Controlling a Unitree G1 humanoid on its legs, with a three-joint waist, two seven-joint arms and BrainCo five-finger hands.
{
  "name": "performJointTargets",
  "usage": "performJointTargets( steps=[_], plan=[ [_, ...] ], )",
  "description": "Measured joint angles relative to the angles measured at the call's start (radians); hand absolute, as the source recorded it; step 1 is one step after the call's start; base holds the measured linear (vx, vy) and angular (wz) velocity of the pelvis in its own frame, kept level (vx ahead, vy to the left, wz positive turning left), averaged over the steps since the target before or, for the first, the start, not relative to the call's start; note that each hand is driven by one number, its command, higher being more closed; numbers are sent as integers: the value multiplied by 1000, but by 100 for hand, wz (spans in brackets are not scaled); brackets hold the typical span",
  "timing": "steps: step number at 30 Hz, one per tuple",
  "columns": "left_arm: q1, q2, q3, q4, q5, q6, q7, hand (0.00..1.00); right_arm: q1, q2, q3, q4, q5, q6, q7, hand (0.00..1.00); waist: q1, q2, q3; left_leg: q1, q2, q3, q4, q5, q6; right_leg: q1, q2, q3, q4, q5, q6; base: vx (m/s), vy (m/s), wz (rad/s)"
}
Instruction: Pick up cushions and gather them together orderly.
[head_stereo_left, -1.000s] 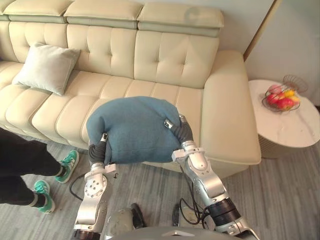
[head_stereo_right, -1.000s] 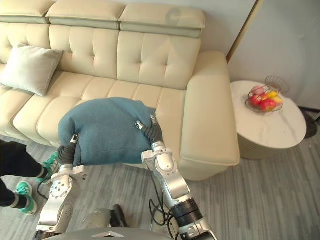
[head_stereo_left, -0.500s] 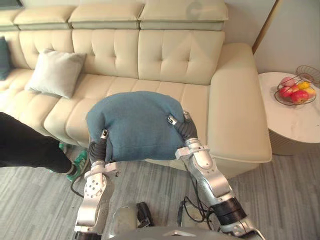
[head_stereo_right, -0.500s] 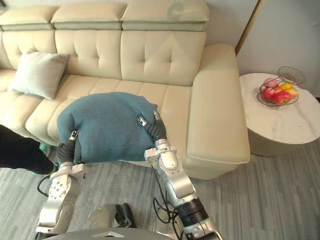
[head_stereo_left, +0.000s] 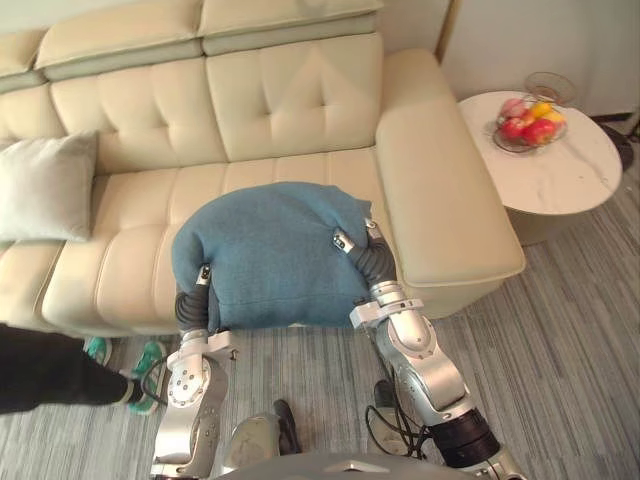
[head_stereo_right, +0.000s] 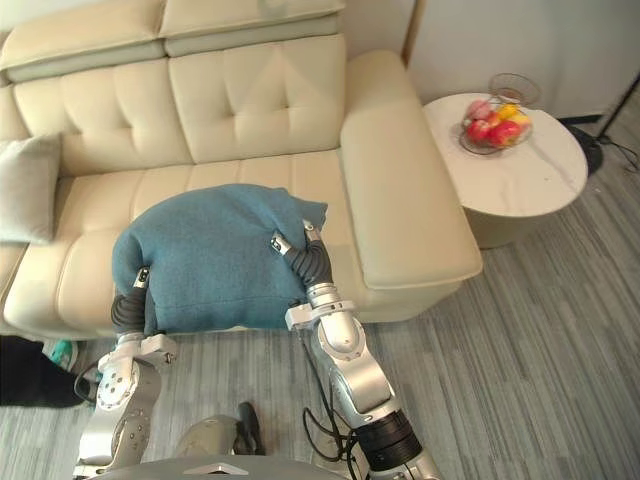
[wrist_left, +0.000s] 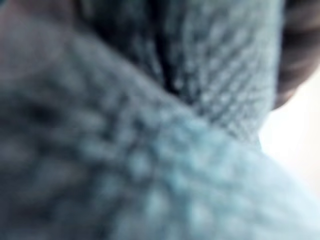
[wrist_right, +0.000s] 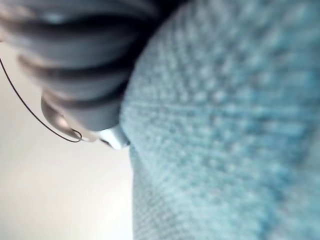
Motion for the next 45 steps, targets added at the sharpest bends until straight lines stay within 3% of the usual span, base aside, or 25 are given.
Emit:
performJointTargets(
  steps=[4, 10, 11, 23, 29, 32, 34, 38, 40, 42, 45],
  plan=[
    [8, 3, 5, 8, 2, 10, -2, 100, 0, 11, -7, 49, 0, 3, 23, 100, 9, -35, -22, 16, -10, 33, 1, -6, 4, -5, -2, 28, -15, 29, -9, -43, 49, -30],
    [8, -9, 4, 8, 20, 19, -14, 100, 0, 17, -34, 52, 0, 9, 38, 100, 12, -41, -28, 15, -25, 8, -3, -3, 10, 13, -18, 12, -29, 37, -8, -49, 16, 5],
    [8, -10, -6, 66, 22, 51, -36, 100, 73, 51, -72, 91, -1, 36, 48, 100, 31, -75, -111, 14, -34, -48, -4, 14, 13, 49, -34, -53, -62, 38, -12, -9, -1, 5],
    [8, -11, -6, 66, 22, 53, -39, 100, 78, 53, -81, 91, -2, 37, 48, 100, 33, -77, -113, 13, -33, -50, -4, 14, 13, 51, -34, -58, -68, 38, -12, 0, 0, 0],
    [8, -21, -2, 64, 24, 75, -47, 100, 102, 102, -144, 130, -6, 44, 61, 100, 34, -80, -115, 12, -27, -46, 1, 6, 7, 49, -29, -65, -70, 35, -20, 0, 0, -3],
    [24, -36, 3, 29, 24, 92, -56, 100, 118, 121, -161, 142, -34, 48, 60, 100, 35, -80, -115, -12, -6, -46, 49, -29, 5, 22, -10, -74, -39, 20, -48, 5, -2, -15],
    [26, -51, 3, 24, 29, 95, -56, 100, 117, 122, -167, 162, -42, 48, 61, 100, 38, -79, -114, -20, 3, -48, 75, -52, 10, -17, 5, -80, 39, -10, -88, 15, 22, -29],
    [23, -56, 0, 25, 32, 107, -56, 100, 118, 131, -177, 200, -44, 49, 61, 100, 19, -70, -101, 16, 11, -44, 81, -71, 23, -96, -8, -252, 266, -13, -93, -1, 43, -21],
    [16, -51, -1, 25, 32, 107, -56, 100, 118, 135, -184, 201, -44, 49, 64, 100, 14, -55, -81, 36, 7, -48, 70, -88, 50, -102, -15, -258, 291, -38, -99, -12, 50, 4],
    [6, -36, -6, 25, 32, 107, -56, 100, 118, 140, -185, 201, -43, 49, 64, 100, 9, -59, -80, 35, 6, -63, 66, -93, 58, -108, -8, -293, 284, -103, -94, 32, -18, 20],
    [-11, -16, -4, 27, 32, 107, -56, 100, 110, 144, -185, 201, -42, 49, 64, 100, 4, -58, -70, 38, 8, -98, 60, -109, 49, -130, 33, -338, 199, -104, -95, 98, -102, 33]
  ],
)
